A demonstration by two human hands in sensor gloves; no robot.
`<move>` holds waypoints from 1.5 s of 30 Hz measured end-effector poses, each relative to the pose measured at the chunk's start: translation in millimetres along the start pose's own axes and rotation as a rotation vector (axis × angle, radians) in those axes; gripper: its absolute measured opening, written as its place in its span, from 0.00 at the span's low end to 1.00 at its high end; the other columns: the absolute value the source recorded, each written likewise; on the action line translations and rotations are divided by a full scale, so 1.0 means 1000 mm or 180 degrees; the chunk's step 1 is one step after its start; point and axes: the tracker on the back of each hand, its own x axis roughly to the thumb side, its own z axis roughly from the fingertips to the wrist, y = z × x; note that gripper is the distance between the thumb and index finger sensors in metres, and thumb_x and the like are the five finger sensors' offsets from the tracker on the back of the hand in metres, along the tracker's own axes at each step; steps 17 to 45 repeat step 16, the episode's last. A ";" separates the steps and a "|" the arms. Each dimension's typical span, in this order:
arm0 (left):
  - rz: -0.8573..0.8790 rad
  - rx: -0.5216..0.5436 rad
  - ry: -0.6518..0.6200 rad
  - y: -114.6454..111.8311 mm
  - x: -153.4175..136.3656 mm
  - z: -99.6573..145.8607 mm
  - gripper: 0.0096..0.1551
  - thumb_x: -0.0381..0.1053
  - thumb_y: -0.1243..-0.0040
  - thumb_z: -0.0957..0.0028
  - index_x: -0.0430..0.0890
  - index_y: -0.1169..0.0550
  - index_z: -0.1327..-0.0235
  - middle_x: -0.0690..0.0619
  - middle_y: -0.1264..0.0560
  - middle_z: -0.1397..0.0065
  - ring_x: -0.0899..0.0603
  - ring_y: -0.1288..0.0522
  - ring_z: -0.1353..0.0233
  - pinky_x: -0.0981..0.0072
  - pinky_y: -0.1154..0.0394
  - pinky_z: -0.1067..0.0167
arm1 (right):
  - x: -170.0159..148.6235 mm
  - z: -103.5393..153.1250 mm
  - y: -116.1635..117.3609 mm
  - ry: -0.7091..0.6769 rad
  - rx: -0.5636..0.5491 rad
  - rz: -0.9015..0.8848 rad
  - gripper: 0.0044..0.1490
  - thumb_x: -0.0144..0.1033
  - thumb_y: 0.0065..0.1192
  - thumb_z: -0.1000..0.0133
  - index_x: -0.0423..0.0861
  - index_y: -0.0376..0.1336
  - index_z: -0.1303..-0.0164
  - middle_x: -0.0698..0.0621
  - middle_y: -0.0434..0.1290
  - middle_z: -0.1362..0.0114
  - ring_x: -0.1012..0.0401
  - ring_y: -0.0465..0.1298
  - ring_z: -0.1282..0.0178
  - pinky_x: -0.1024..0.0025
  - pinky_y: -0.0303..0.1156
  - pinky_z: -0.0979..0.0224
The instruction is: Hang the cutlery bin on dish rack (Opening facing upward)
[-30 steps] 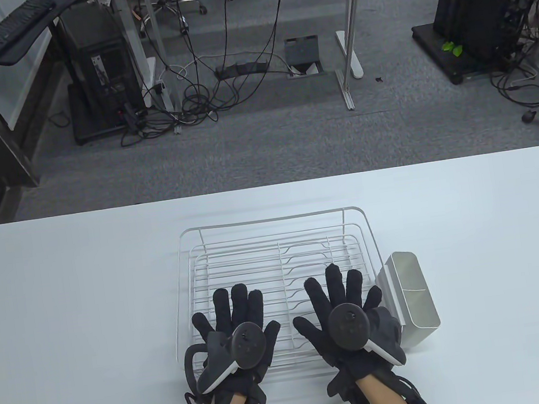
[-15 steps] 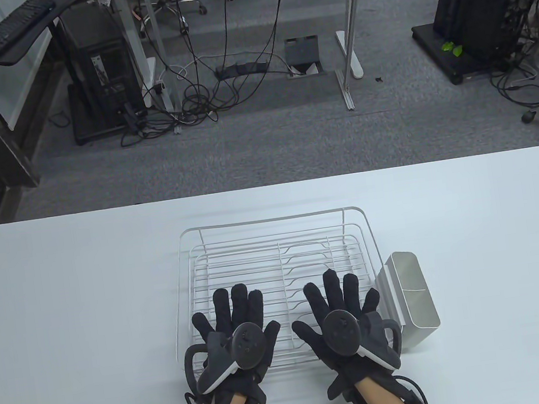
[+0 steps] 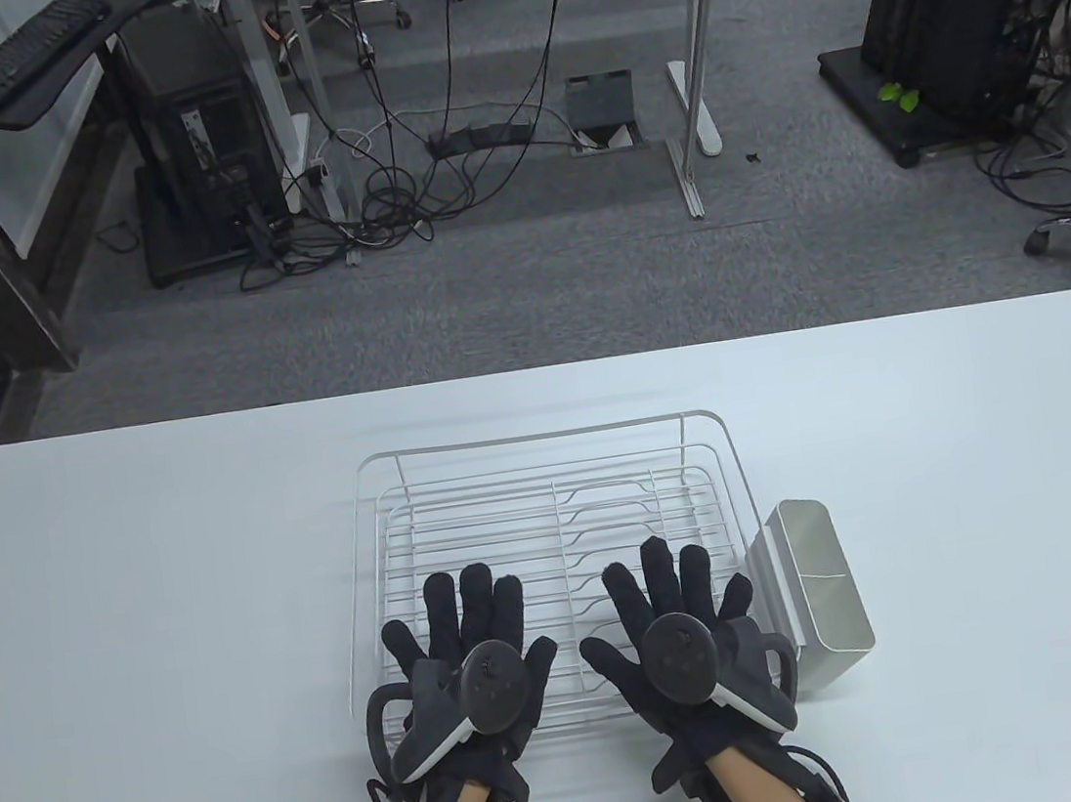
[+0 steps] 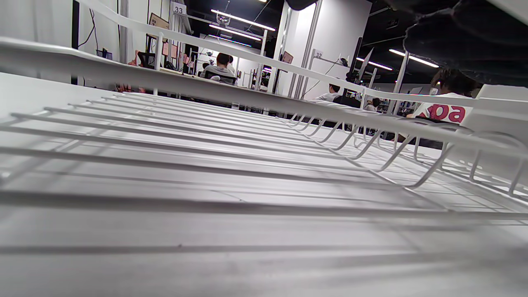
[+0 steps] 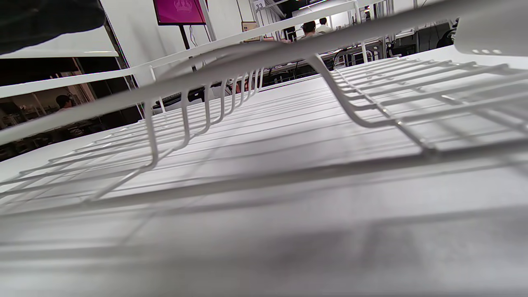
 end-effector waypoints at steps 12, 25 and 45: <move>-0.0003 0.0007 -0.0002 0.000 0.000 0.000 0.41 0.72 0.74 0.32 0.52 0.56 0.13 0.48 0.64 0.13 0.34 0.68 0.15 0.22 0.70 0.35 | 0.000 0.000 0.000 0.0003 -0.0002 -0.0002 0.47 0.68 0.45 0.39 0.52 0.46 0.15 0.42 0.39 0.12 0.38 0.36 0.16 0.30 0.26 0.30; -0.0007 0.0016 -0.0006 0.000 0.000 0.000 0.41 0.72 0.74 0.32 0.52 0.55 0.13 0.48 0.64 0.13 0.34 0.68 0.15 0.22 0.70 0.35 | 0.000 0.000 0.000 0.0003 -0.0002 -0.0002 0.46 0.67 0.45 0.39 0.52 0.47 0.15 0.41 0.39 0.12 0.38 0.36 0.16 0.30 0.26 0.30; -0.0007 0.0016 -0.0006 0.000 0.000 0.000 0.41 0.72 0.74 0.32 0.52 0.55 0.13 0.48 0.64 0.13 0.34 0.68 0.15 0.22 0.70 0.35 | 0.000 0.000 0.000 0.0003 -0.0002 -0.0002 0.46 0.67 0.45 0.39 0.52 0.47 0.15 0.41 0.39 0.12 0.38 0.36 0.16 0.30 0.26 0.30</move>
